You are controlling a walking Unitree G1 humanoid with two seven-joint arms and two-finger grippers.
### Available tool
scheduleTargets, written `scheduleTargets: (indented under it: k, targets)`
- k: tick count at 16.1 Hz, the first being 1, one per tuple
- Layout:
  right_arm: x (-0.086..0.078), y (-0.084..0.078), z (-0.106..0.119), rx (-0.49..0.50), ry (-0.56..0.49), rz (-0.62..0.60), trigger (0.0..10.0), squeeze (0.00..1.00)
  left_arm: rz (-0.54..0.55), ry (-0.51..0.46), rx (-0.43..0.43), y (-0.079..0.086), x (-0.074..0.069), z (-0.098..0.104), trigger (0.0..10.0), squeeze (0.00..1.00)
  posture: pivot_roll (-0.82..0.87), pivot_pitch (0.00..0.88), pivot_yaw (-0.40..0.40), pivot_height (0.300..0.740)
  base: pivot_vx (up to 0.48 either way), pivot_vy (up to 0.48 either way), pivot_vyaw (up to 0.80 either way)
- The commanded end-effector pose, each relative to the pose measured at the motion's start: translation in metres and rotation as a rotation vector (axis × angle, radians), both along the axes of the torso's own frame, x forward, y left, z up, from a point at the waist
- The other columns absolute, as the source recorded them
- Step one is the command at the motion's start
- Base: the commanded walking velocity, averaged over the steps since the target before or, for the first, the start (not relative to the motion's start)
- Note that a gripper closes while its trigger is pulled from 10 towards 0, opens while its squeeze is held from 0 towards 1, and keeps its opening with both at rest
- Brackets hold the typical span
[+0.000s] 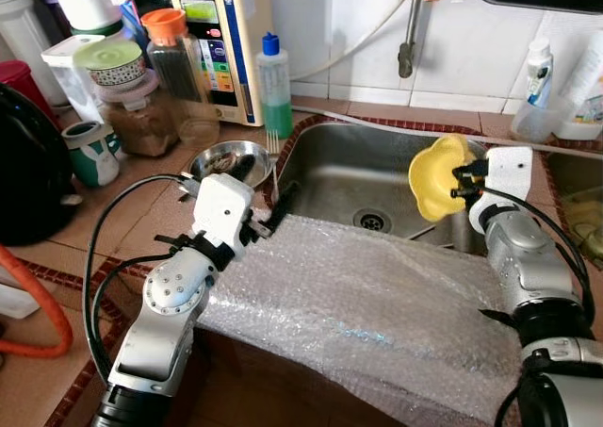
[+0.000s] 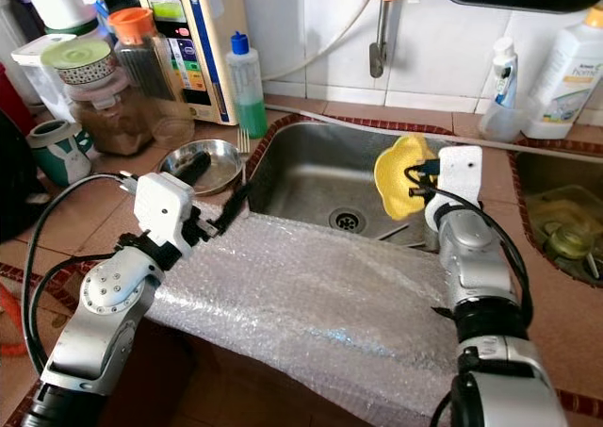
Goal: Kitchen organization
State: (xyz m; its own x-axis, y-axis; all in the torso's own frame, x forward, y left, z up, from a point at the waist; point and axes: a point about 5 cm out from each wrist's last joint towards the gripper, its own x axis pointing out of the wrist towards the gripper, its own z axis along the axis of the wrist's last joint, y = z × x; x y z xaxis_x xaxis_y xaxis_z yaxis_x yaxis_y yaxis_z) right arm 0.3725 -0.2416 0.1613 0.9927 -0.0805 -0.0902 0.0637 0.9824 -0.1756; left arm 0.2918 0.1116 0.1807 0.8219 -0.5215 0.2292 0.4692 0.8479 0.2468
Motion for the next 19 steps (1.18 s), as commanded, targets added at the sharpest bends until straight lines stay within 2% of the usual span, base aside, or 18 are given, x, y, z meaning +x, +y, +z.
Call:
scheduleTargets:
  k: [1, 2, 3, 8, 12, 15, 16, 17, 19]
  targets:
    - [0.006, 0.003, 0.007, -0.061, -0.006, 0.042, 2.2, 0.00, -0.026, -0.017, 0.016, 0.000, -0.002, 0.005, 10.0, 1.00, -0.18, 0.109, 0.129, 0.740, 0.000, 0.000, 0.00]
    - [0.007, 0.004, 0.006, -0.092, 0.013, 0.061, 10.0, 0.00, -0.029, -0.015, 0.017, 0.000, -0.002, 0.005, 10.0, 1.00, -0.18, 0.108, 0.131, 0.740, 0.000, 0.000, 0.00]
    - [0.008, 0.005, -0.005, -0.127, 0.096, 0.094, 10.0, 0.00, -0.031, -0.010, 0.018, -0.001, -0.002, 0.005, 10.0, 1.00, -0.18, 0.108, 0.131, 0.740, 0.000, 0.000, 0.00]
    - [0.005, 0.008, -0.025, -0.174, 0.211, 0.141, 10.0, 0.00, -0.044, 0.016, 0.011, -0.004, -0.002, 0.003, 10.0, 1.00, -0.18, 0.111, 0.134, 0.740, 0.000, 0.000, 0.00]
    - [0.007, 0.011, -0.025, -0.152, 0.229, 0.165, 10.0, 0.00, -0.305, 0.104, 0.081, -0.021, -0.016, -0.009, 10.0, 1.00, -0.18, 0.111, 0.134, 0.740, 0.000, 0.000, 0.00]
    - [0.007, 0.011, -0.027, -0.160, 0.238, 0.167, 10.0, 0.00, -0.342, 0.126, 0.102, -0.023, -0.019, -0.012, 10.0, 1.00, -0.18, 0.111, 0.132, 0.740, 0.000, 0.000, 0.00]
    - [0.007, 0.011, -0.027, -0.160, 0.238, 0.165, 10.0, 0.73, -0.341, 0.133, 0.108, -0.024, -0.019, -0.013, 10.0, 1.00, -0.18, 0.111, 0.131, 0.740, 0.000, 0.000, 0.00]
    - [0.007, 0.010, -0.027, -0.168, 0.238, 0.163, 10.0, 1.00, -0.351, 0.145, 0.123, -0.024, -0.020, -0.015, 10.0, 1.00, -0.18, 0.112, 0.132, 0.740, 0.000, 0.000, 0.00]
    - [0.007, 0.010, -0.028, -0.159, 0.245, 0.163, 10.0, 1.00, -0.373, 0.169, 0.164, -0.024, -0.022, -0.020, 10.0, 1.00, -0.18, 0.112, 0.134, 0.740, 0.000, 0.000, 0.00]
